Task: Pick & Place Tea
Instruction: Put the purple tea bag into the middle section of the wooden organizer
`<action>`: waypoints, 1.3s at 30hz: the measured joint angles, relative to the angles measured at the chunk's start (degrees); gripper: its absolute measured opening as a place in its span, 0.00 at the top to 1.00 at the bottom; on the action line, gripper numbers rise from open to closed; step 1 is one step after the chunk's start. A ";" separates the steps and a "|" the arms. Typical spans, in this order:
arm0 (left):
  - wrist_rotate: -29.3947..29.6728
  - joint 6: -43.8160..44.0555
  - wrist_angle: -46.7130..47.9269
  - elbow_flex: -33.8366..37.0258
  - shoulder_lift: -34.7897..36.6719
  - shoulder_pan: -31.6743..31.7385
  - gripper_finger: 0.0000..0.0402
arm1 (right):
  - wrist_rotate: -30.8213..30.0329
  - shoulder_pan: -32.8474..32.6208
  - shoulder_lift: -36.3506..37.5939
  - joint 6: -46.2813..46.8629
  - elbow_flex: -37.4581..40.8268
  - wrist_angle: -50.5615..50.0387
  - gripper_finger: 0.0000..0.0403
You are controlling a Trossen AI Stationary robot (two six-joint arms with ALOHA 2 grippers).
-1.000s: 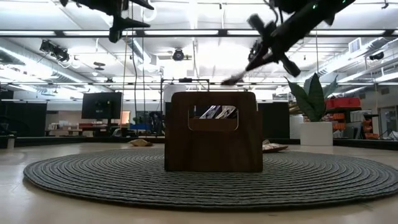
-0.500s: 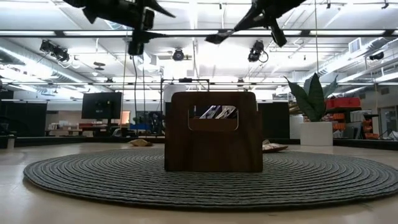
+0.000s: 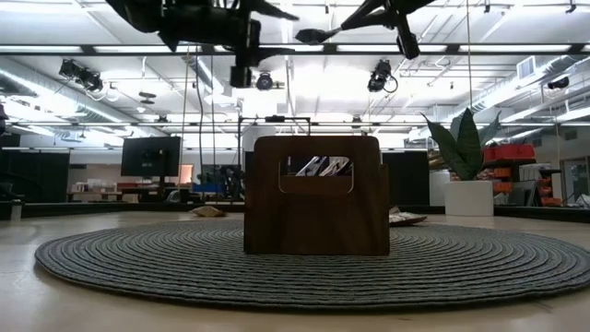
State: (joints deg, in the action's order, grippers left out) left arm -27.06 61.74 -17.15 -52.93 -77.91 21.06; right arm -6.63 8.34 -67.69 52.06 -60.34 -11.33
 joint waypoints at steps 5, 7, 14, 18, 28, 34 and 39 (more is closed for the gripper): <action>-0.03 2.40 -6.36 -0.02 -1.29 -1.71 0.47 | 0.06 -0.65 -0.55 0.40 -0.02 0.26 1.00; -0.07 2.42 -6.17 -0.02 -1.35 -2.14 0.47 | 0.06 -0.92 -0.63 0.57 -0.02 0.12 1.00; 0.06 1.98 -6.01 -0.02 -1.35 -3.02 0.47 | 1.00 -0.94 -1.51 0.31 -0.02 2.43 1.00; 0.06 2.08 -5.29 -0.02 -1.35 -2.99 0.48 | 1.55 -0.94 -2.19 1.02 -0.02 4.31 1.00; 0.12 0.78 -4.61 -0.02 -1.35 -2.99 0.75 | 2.88 -0.93 -2.17 1.68 -0.02 5.33 1.00; -1.65 0.52 -4.54 -0.02 -1.35 -2.86 0.96 | 4.06 -0.94 -1.95 2.04 -0.02 5.63 1.00; -7.84 -1.90 -4.21 -0.04 -1.35 -2.84 0.96 | 8.15 -0.65 -0.74 1.26 -0.02 5.66 1.00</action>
State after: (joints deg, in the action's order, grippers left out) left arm -34.90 59.84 -21.36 -52.97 -79.26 18.22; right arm 1.51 7.69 -68.43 53.32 -60.36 -5.67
